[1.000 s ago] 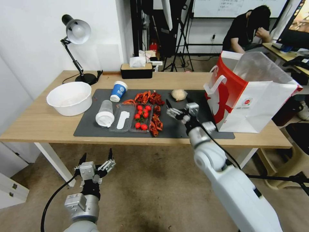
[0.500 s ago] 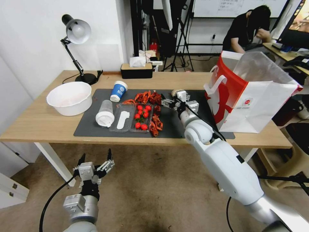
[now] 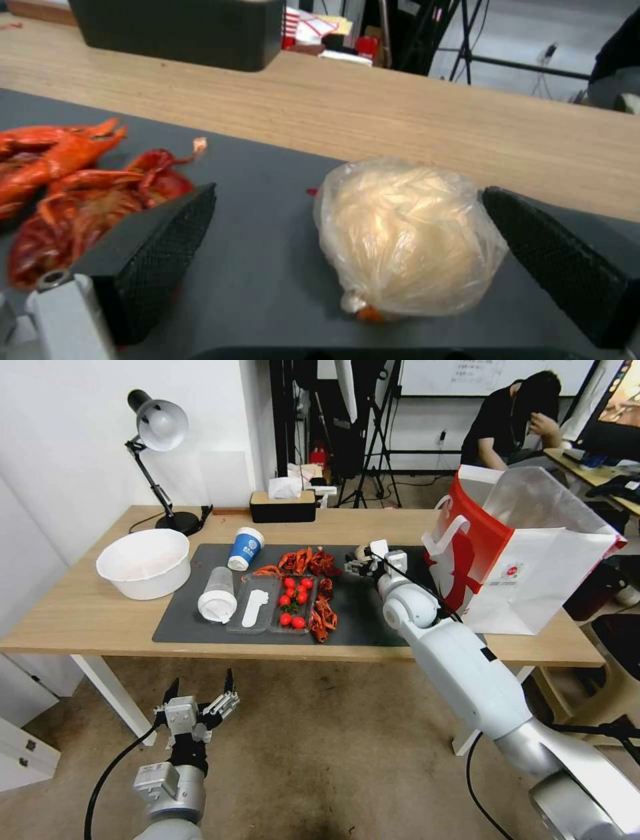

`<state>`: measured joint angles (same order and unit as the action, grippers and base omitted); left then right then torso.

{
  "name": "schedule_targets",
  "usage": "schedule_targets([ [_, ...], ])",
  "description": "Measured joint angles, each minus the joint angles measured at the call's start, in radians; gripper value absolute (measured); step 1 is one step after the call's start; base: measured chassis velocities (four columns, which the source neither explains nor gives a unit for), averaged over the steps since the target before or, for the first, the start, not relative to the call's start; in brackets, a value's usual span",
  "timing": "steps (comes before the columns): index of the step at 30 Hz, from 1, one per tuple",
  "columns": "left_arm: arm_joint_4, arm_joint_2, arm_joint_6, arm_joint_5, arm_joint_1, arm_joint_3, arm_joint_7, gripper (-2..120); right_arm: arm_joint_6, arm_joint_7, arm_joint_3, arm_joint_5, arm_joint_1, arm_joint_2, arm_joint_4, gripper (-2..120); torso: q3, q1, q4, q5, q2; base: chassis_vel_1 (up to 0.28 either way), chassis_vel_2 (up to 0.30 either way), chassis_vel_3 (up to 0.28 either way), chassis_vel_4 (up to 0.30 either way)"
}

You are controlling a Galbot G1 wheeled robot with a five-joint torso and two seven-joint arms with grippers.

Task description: Pick up the trash from the table and place it into the takeout bag.

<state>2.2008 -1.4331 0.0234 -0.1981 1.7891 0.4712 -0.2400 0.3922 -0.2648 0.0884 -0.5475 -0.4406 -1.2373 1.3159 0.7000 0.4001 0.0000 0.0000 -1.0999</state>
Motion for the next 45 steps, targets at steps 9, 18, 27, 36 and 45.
schedule_targets([
  [9, 0.006, 0.001, 0.000, 0.003, 0.003, -0.004, 0.005, 100, -0.009, 0.003, 0.008, -0.006, 0.041, -0.030, -0.078, 100, 0.000, 0.000, 0.0000, 0.0000, 0.000, 0.000, 0.000, 0.000, 0.000],
  [18, 0.005, -0.001, 0.001, 0.003, 0.006, -0.004, 0.005, 100, 0.018, -0.021, 0.007, 0.000, 0.078, -0.046, -0.175, 100, 0.000, 0.000, 0.0000, 0.0000, 0.000, 0.000, 0.000, 0.000, 0.000],
  [27, 0.000, -0.002, 0.001, 0.004, 0.004, -0.005, 0.005, 100, 0.022, -0.024, 0.001, 0.000, 0.080, -0.047, -0.209, 100, 0.000, 0.000, -0.0001, 0.0000, 0.000, 0.000, 0.000, 0.000, 0.000],
  [36, -0.005, 0.001, 0.002, 0.001, 0.000, -0.005, 0.004, 100, 0.004, -0.009, -0.001, -0.002, 0.088, -0.059, -0.239, 96, 0.000, 0.000, 0.0000, 0.0000, 0.000, 0.000, 0.000, 0.000, 0.000],
  [45, -0.012, 0.004, 0.003, 0.000, -0.003, -0.013, 0.003, 100, -0.022, -0.002, -0.001, 0.003, 0.084, -0.052, -0.232, 63, 0.000, 0.000, -0.0001, 0.0001, 0.000, 0.000, 0.000, 0.000, 0.000],
])
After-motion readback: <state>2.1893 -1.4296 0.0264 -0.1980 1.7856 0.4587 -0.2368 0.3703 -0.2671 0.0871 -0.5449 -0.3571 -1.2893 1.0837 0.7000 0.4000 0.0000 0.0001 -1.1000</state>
